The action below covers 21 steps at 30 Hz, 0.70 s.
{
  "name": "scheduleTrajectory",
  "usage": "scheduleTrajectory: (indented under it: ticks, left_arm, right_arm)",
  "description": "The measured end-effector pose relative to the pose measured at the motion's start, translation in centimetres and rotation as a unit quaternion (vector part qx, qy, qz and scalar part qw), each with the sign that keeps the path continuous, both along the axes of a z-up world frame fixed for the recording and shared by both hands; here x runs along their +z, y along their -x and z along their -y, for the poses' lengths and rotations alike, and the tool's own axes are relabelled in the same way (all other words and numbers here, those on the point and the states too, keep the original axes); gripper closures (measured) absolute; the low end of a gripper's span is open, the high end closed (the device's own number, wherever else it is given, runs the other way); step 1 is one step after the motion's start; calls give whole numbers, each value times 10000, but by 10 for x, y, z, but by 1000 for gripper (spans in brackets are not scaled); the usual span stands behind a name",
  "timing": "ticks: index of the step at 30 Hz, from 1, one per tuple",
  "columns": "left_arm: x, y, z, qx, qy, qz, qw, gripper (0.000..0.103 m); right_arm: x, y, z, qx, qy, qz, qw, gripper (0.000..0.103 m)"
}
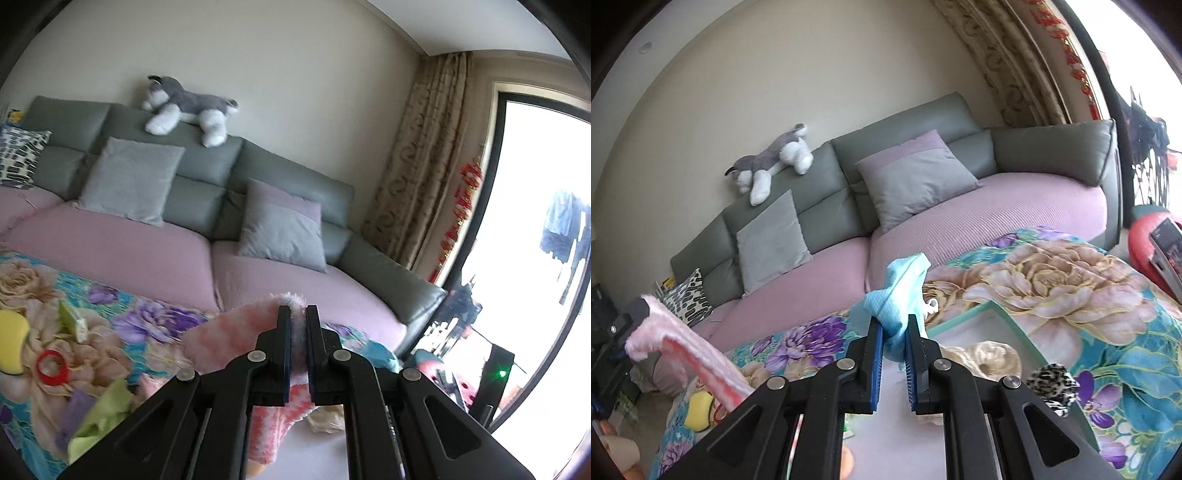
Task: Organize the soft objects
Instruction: 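Carry the blue cloth and pink towel over the tray with both tools, then open both tools to drop the pink towel and blue cloth into the tray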
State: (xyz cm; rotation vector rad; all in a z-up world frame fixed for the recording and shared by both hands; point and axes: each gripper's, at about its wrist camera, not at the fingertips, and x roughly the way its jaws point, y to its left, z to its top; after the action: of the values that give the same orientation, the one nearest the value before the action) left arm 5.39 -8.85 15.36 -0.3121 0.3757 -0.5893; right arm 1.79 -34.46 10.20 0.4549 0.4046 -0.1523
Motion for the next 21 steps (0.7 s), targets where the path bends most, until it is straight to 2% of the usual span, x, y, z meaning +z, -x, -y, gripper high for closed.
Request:
scheduleTrajectory:
  ticks: [4, 7, 11, 15, 21]
  left_arm:
    - [-11, -9, 17, -105, -204, -217, 9995, 96]
    - [-33, -24, 30, -133, -499, -689, 9963, 96]
    - [-71, -46, 45, -251, -728, -1484, 9859, 96]
    - [-104, -58, 56, -326, -958, -2136, 9717, 96]
    - [-131, -60, 68, -470, -1198, -2603, 9569, 96]
  right_arm:
    - [-6, -8, -2, 170, 0, -209, 9996, 92]
    - [-24, -22, -11, 395, 44, -724, 9966, 92]
    - [-53, -41, -15, 519, 15, -1519, 9870, 91]
    - [-66, -43, -11, 530, -99, -1801, 9822, 91]
    - [-79, -47, -9, 530, -177, -2136, 9753, 91]
